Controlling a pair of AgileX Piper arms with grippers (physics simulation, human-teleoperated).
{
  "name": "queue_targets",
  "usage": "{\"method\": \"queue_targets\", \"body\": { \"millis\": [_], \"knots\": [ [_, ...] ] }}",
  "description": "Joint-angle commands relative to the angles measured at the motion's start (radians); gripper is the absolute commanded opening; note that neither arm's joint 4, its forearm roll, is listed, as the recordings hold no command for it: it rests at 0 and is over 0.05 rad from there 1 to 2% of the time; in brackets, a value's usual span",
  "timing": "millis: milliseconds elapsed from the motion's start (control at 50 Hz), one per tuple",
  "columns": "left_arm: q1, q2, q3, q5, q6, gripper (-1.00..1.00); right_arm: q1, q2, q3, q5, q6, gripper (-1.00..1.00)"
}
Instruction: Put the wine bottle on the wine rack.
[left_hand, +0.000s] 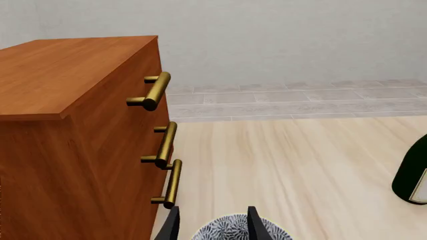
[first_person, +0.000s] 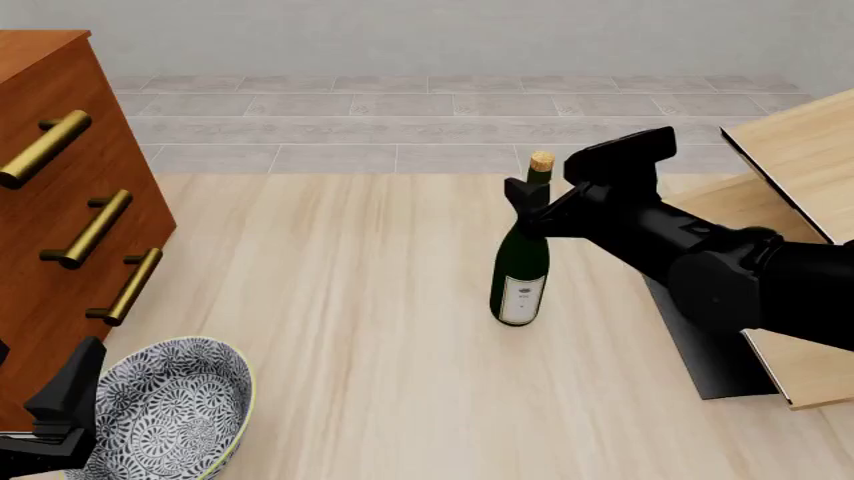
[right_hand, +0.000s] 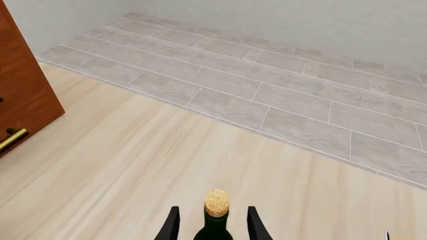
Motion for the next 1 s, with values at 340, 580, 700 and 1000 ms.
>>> {"method": "queue_targets", "body": {
  "millis": [340, 580, 700, 1000],
  "knots": [
    [0.005, -0.023, 0.000, 0.025, 0.002, 1.00, 0.002, 0.023, -0.014, -0.009, 0.008, 1.00],
    [0.003, -0.023, 0.000, 0.021, 0.000, 1.00, 0.005, 0.006, -0.009, -0.006, 0.011, -1.00],
    [0.002, -0.020, 0.000, 0.016, 0.002, 1.00, 0.009, -0.003, -0.014, 0.004, 0.012, -1.00],
    [0.001, 0.004, 0.000, -0.016, 0.001, 1.00, 0.019, -0.046, -0.032, 0.045, 0.008, -1.00]
  ]
}}
